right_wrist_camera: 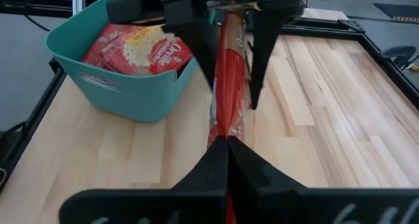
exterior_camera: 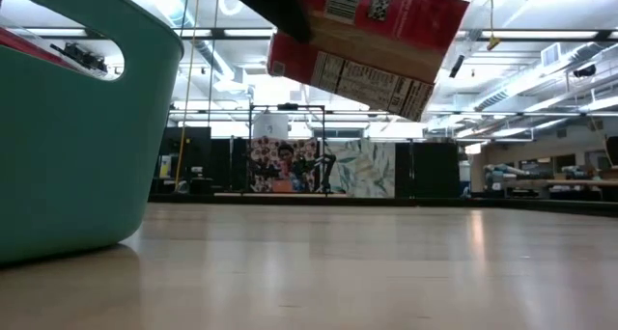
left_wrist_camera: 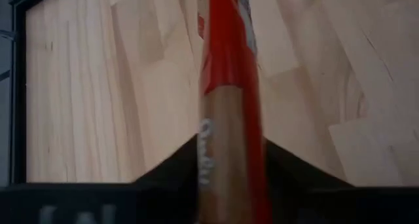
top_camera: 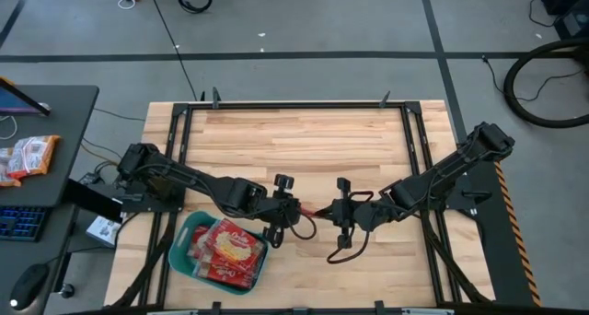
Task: Sort popcorn bags into baskets
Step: Put the popcorn bag into the blue bin
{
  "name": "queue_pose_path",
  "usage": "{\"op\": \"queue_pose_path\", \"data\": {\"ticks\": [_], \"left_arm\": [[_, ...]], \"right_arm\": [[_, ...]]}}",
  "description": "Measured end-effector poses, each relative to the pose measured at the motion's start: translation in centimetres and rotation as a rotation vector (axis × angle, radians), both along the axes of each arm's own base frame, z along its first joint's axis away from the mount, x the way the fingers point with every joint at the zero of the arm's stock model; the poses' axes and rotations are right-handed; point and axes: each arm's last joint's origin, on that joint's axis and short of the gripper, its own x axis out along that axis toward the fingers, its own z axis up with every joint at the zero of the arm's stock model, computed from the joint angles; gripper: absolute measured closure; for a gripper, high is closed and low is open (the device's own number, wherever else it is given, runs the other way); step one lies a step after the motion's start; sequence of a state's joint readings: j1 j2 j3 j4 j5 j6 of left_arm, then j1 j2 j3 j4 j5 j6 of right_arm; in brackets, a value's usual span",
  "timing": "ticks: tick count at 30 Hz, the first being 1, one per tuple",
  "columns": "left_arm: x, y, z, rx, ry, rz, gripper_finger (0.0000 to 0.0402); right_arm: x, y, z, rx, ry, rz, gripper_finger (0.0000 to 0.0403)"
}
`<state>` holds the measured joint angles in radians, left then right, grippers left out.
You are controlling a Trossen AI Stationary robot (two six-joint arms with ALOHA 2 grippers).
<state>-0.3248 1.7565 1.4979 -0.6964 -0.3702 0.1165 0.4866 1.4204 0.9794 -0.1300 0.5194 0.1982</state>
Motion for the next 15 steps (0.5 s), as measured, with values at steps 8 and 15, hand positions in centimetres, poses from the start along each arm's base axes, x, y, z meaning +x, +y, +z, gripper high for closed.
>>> {"op": "queue_pose_path", "data": {"ticks": [8,15], "left_arm": [[-0.5,-0.1,0.3,0.004,0.023,-0.035,0.0379],[-4.1,-0.7,2.6,0.02,0.076,-0.019,0.0374]], "right_arm": [[-0.1,0.1,0.3,-0.044,-0.011,0.031,0.0378],[-2.8,0.1,2.7,-0.08,-0.048,0.03,0.036]]}}
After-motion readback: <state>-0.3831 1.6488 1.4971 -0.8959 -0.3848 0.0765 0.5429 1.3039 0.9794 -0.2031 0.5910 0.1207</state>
